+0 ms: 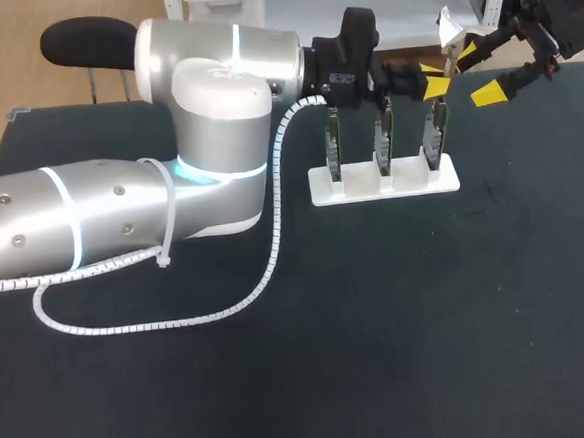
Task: Pick up the optical module with the left hand, and insert it into the network port with the right hand.
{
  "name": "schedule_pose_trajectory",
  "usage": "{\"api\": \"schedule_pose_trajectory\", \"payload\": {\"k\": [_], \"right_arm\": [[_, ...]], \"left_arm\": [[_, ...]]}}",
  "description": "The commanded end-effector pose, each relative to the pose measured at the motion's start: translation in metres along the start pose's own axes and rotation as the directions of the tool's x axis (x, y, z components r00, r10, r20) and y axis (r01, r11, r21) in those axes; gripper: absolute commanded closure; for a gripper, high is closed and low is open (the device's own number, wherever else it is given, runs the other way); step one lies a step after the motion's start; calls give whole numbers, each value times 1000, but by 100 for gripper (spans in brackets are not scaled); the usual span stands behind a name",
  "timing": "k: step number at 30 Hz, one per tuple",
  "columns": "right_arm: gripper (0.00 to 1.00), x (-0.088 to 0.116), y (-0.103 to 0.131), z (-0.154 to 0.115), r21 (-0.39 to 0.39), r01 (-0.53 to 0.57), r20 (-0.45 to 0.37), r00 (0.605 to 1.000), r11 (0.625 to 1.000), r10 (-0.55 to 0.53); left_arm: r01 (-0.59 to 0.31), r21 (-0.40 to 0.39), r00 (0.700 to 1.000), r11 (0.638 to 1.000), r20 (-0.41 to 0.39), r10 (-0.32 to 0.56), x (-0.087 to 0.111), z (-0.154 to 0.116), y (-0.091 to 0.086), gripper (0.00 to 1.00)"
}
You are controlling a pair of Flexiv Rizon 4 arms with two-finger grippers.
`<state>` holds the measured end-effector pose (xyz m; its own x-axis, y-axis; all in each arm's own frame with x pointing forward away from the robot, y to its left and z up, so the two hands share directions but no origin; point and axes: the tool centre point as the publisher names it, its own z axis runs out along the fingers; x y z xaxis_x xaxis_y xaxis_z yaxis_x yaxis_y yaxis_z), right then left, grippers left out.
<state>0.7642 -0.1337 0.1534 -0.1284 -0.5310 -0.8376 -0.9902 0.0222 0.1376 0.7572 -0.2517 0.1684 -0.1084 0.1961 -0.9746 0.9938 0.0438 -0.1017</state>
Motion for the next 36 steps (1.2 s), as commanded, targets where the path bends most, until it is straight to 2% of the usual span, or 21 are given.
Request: {"api": "schedule_pose_trajectory", "payload": {"k": [1,25,31,36], "right_arm": [[0,0,-1,0,-2,0,0,1000,1000,0],[0,0,-1,0,-2,0,0,1000,1000,0],[0,3,-7,-18,36,9,-4,1000,999,-9],[0,-3,-8,-33,34,14,15,1000,999,-15]], "left_arm": [[1,4,1000,1000,1,-1,0,2,2,100],[-3,11,1000,1000,5,3,0,1,3,100],[-3,11,1000,1000,5,3,0,1,3,100],[-3,11,1000,1000,5,3,0,1,3,100]]}}
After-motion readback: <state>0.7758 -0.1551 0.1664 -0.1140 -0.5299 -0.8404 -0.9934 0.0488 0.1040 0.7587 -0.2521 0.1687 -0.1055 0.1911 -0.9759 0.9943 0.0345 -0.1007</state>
